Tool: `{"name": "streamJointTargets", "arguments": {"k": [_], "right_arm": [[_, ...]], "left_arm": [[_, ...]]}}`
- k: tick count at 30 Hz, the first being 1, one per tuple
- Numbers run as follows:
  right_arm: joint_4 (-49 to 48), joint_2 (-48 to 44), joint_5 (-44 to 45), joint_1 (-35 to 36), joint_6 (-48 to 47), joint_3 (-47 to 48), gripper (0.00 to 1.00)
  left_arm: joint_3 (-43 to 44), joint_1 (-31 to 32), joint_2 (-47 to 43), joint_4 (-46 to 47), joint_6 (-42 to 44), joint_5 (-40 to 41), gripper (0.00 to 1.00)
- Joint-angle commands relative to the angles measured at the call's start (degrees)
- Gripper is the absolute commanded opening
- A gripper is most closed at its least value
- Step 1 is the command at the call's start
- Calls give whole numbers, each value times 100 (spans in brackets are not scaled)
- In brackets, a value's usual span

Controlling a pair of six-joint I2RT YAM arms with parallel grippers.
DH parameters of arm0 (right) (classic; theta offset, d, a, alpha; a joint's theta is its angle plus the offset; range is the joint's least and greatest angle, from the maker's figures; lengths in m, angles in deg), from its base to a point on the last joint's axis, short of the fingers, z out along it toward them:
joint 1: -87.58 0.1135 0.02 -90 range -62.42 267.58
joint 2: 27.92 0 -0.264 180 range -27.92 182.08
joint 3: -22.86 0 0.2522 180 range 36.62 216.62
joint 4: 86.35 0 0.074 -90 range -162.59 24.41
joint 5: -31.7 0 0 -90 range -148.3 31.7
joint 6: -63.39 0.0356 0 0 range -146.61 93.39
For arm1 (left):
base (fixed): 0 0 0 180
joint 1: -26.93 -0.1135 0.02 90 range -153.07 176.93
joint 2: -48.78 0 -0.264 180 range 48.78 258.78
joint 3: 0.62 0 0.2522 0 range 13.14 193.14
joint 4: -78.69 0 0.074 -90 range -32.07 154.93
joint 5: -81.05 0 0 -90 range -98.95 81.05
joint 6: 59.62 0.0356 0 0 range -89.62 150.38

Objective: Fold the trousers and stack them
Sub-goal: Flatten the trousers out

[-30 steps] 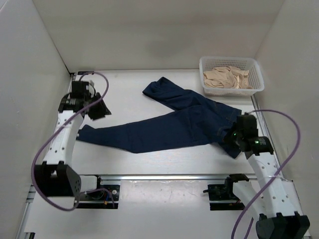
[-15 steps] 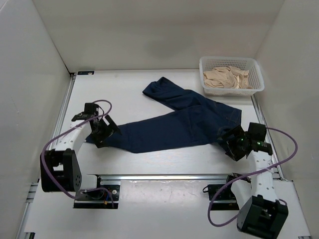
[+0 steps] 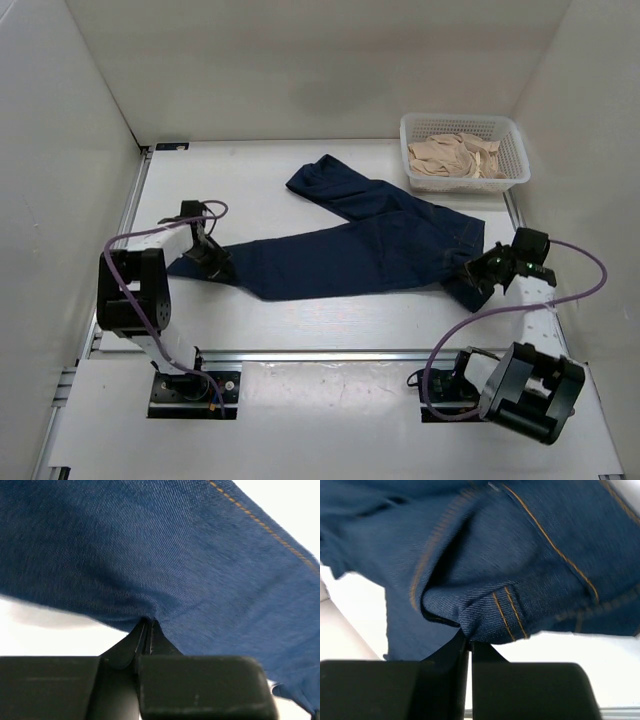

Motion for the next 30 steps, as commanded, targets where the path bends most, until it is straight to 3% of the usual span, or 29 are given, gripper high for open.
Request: {"name": "streamJointTargets", "arguments": {"k": [1,3,6,7,9,10,12,16,20,22,25,26,27,28,29,30], "right_arm": [[-522,287,-186,-16,-192,963,0],[-461,672,-361,-16,-244,1776,0],[-198,1060,-433,-16,-297,2693,0],[-136,1061,-494,45,-297,3236,0],[127,1061,-372,45,-489,3731,0],[198,974,-310,98,-551,4047,0],[339,737,-196,98,-674,4129,0],[568,271,147,308,-824,3735,0],[691,-571,375,493,-675,2558,0],[805,-915,577,494,-622,1802,0],[1060,-1399,885,494,-692,1073,0],[1113,-1461,955,494,-693,966,0],[1165,-1462,1008,494,-693,904,0],[1166,-1462,1009,494,-693,903,0],[1166,-1462,1009,494,-762,903,0],[1166,-1462,1061,494,-824,973,0]], "left_arm": [[730,-52,-96,246,13,99,10],[1151,-157,-97,168,13,161,10],[2599,-237,-18,-648,267,362,10],[3656,-237,-18,-981,512,728,10],[4708,-237,131,-1866,811,1108,10],[5644,-237,132,-2168,1057,1458,10],[6319,-289,132,-2635,1225,1733,10],[6384,-429,-421,-2848,1559,1795,10],[5909,-430,-650,-2742,1989,1795,10],[6013,-430,-335,-2742,2069,1848,10],[6686,-430,496,-2541,2297,1333,77],[6969,-430,832,-2575,2394,1156,91],[7415,-378,1253,-2897,2395,1154,99],[8629,-316,2101,-3362,2395,1206,99],[8990,-316,2283,-3827,2395,1276,99],[8793,-316,2163,-3675,2325,1355,95]]}}
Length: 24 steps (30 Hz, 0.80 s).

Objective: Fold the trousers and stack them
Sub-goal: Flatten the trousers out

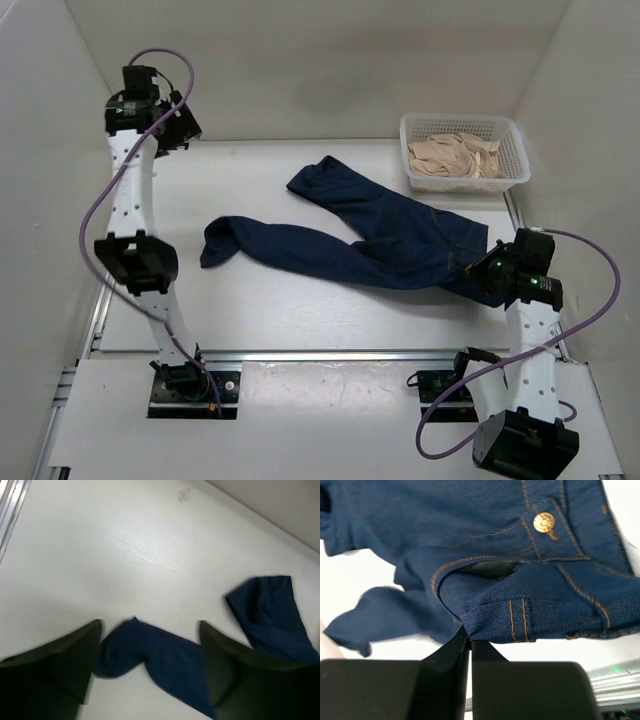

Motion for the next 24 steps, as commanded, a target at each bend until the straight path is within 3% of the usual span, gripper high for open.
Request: {"name": "streamJointTargets", "arguments": {"k": [1,3,4,5,7,10,11,13,15,17,24], "right_arm": [[-167,-56,382,-16,-245,319,0],[-237,67,452,-16,-359,434,0],[-307,128,452,-16,-360,487,0],[-308,277,452,-16,-360,566,0],[-457,436,382,-16,-412,636,0],[-615,691,242,-16,-474,637,0],[-616,770,241,-16,-474,637,0],[-686,849,241,-16,-474,637,0],[-747,937,163,-16,-527,637,0],[-747,999,162,-16,-527,689,0],[-800,1113,-23,-16,-588,690,0]], "left_arm": [[-533,65,-20,-408,100,182,78],[-1723,65,-1100,626,30,183,39],[-2747,-101,-1426,893,-32,-44,22],[-3166,-181,-1934,1044,-85,-142,10],[-3835,-339,-2236,1106,-181,-195,10],[-5345,-524,-2537,1449,-243,-1008,13],[-5559,-463,-2537,1554,-244,-1195,21],[-5876,-288,-2432,1818,-296,-1294,52],[-6184,20,-2204,1950,-507,-1286,65],[-6351,134,-2054,2223,-612,-1233,71],[-6230,188,-1175,2452,-771,-915,71]]}}
